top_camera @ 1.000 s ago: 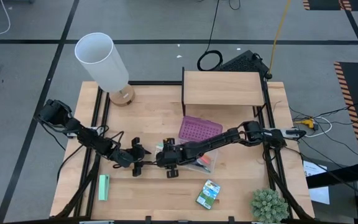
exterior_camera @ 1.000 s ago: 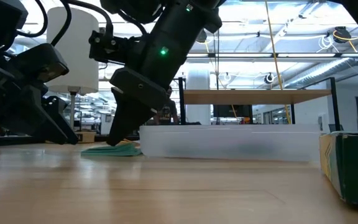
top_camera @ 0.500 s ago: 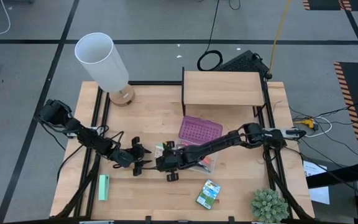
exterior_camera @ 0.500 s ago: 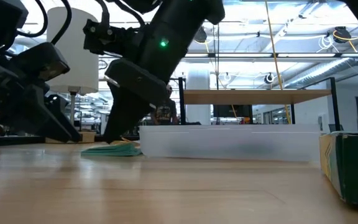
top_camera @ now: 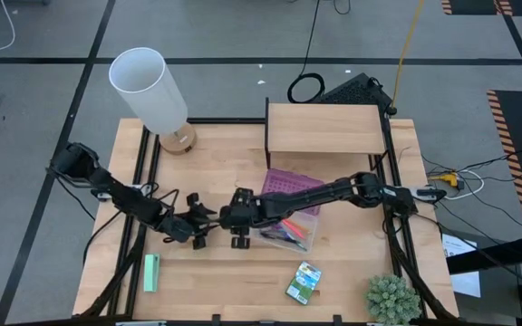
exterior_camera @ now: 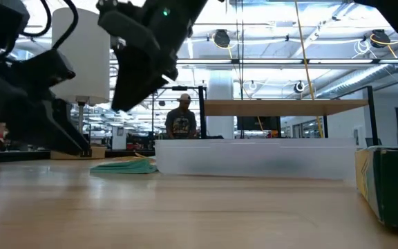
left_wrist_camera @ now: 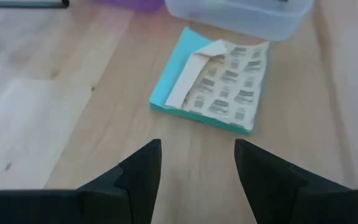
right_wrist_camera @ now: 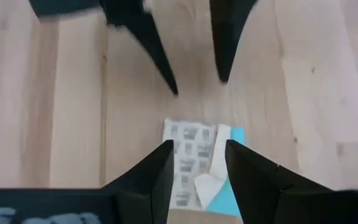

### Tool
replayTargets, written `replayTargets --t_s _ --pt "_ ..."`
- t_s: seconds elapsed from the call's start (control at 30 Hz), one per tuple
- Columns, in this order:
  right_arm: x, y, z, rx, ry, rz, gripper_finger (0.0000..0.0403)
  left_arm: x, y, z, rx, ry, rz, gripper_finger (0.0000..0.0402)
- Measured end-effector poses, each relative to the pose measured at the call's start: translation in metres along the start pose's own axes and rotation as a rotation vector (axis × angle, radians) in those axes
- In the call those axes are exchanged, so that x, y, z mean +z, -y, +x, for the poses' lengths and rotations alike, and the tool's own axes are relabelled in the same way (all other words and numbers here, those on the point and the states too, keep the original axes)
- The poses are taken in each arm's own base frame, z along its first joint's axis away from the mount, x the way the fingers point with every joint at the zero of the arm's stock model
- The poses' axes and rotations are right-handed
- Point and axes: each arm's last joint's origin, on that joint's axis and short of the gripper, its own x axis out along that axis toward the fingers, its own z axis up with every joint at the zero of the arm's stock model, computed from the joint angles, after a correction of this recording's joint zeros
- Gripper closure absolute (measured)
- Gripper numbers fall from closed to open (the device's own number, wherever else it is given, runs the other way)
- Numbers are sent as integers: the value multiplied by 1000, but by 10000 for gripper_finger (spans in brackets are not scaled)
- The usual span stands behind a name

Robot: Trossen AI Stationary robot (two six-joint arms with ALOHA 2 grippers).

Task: Pack school essentials
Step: Put the blue sticky notes into the purple supply box

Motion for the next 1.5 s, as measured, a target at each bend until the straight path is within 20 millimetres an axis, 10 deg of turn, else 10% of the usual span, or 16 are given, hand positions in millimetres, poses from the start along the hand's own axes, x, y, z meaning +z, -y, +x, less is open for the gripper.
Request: replayTargets --t_s 0.33,0.47,0.8,1.23,1.5 --pt "-25 -19 16 57 -79 -21 266 28 3 -24 -144 196 8 195" --pt "-25 -27 -11 48 -90 -51 266 40 9 -24 -183 258 1 195" --pt "-60 -28 -75 -166 9 -104 266 80 48 12 -87 31 305 195" --pt "-129 6 -122 -87 423 13 266 66 45 68 -21 -178 341 199" --pt "-153 16 -135 -58 555 64 266 67 44 69 -22 -173 324 284"
